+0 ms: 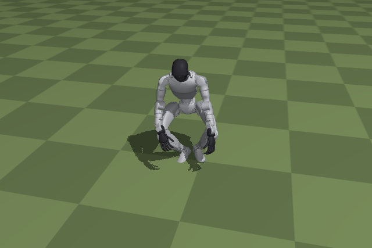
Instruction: Upper body actions
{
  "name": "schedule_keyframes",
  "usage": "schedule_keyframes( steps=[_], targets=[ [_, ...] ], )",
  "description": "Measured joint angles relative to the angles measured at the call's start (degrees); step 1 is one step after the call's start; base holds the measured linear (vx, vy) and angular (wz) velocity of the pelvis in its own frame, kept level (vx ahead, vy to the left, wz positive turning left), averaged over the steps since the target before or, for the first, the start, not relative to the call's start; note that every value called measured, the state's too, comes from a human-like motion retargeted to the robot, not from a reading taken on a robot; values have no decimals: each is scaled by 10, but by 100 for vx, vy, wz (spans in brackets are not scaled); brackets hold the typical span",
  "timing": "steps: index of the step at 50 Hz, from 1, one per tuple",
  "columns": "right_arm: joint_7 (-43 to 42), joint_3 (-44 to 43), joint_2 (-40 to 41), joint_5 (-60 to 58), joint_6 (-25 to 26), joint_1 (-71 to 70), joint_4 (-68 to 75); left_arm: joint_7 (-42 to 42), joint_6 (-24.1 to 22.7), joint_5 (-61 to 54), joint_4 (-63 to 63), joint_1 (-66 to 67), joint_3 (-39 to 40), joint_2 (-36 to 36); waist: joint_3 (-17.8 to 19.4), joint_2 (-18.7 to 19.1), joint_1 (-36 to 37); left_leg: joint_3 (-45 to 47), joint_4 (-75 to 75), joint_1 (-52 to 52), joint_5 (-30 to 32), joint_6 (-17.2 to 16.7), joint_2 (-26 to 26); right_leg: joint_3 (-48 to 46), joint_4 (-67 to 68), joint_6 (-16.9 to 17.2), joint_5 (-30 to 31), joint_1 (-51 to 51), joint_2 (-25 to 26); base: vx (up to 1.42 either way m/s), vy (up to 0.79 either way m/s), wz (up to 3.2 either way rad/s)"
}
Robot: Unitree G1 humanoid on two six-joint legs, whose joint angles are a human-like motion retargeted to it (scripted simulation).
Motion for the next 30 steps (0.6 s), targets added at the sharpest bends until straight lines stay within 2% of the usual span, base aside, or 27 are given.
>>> schedule_keyframes(
  steps=[4,8,10,12,17,22,27,30],
  targets=[
    [19,-30,-28,-34,9,-45,9,-14,-2,25,11,-55,4,23,0,10,9,-1,-109,1,39,-17,-17,10,-105,38,47,1,14,-2,-1,1],
    [103,-80,-52,-39,25,-70,23,-30,1,70,25,-97,0,54,-16,10,12,13,-249,27,83,-43,-43,31,-244,78,107,19,20,-5,-2,6],
    [142,-102,-55,-26,29,-53,30,-30,4,88,27,-84,4,61,-20,7,10,22,-321,72,100,-56,-60,46,-314,98,131,60,20,1,3,-2],
    [141,-122,-52,-28,32,-16,33,-30,5,92,27,-52,11,60,-21,10,11,22,-390,126,117,-71,-74,54,-387,117,155,117,17,8,6,-11],
    [88,-170,-33,-87,45,125,42,-49,39,52,46,65,33,34,-25,25,11,12,-581,289,178,-112,-98,59,-601,155,231,304,18,20,10,-11],
    [33,-194,2,-86,109,278,98,-97,99,14,71,214,103,-34,-40,30,8,31,-839,493,273,-134,-151,41,-848,167,332,503,17,26,13,0],
    [7,-217,26,-52,143,424,200,-57,65,-44,79,398,196,-114,-77,34,6,36,-1057,687,341,-146,-203,16,-1039,183,404,684,19,39,11,0],
    [-19,-210,34,-60,165,507,265,12,52,-72,106,506,247,-152,-126,32,-15,28,-1131,757,362,-150,-221,1,-1121,182,428,764,24,52,12,19]
  ],
)
